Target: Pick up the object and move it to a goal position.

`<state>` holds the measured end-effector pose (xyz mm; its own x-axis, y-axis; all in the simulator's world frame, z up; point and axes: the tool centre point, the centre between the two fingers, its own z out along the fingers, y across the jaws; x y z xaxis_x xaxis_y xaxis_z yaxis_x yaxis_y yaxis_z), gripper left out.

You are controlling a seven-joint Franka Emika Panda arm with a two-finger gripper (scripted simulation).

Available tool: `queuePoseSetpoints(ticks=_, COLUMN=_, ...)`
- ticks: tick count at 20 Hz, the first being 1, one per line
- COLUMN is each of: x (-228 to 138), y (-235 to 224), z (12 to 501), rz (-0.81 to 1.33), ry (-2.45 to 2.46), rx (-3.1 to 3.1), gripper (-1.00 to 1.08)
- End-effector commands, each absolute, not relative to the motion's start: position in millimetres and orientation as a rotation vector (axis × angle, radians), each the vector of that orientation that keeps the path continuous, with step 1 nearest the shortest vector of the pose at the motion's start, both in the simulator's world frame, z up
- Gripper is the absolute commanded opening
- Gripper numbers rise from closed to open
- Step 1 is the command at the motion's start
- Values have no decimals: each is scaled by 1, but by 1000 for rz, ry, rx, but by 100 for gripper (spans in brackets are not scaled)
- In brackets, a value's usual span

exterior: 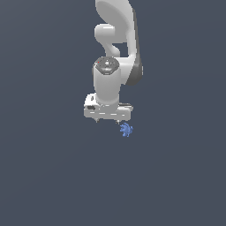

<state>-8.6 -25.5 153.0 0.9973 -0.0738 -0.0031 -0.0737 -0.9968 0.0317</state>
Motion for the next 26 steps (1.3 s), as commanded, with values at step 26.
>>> queuePoseSetpoints(ticks=26, x=-26, y=61, z=99, rz=0, ry=-961, rx=2988, gripper=100)
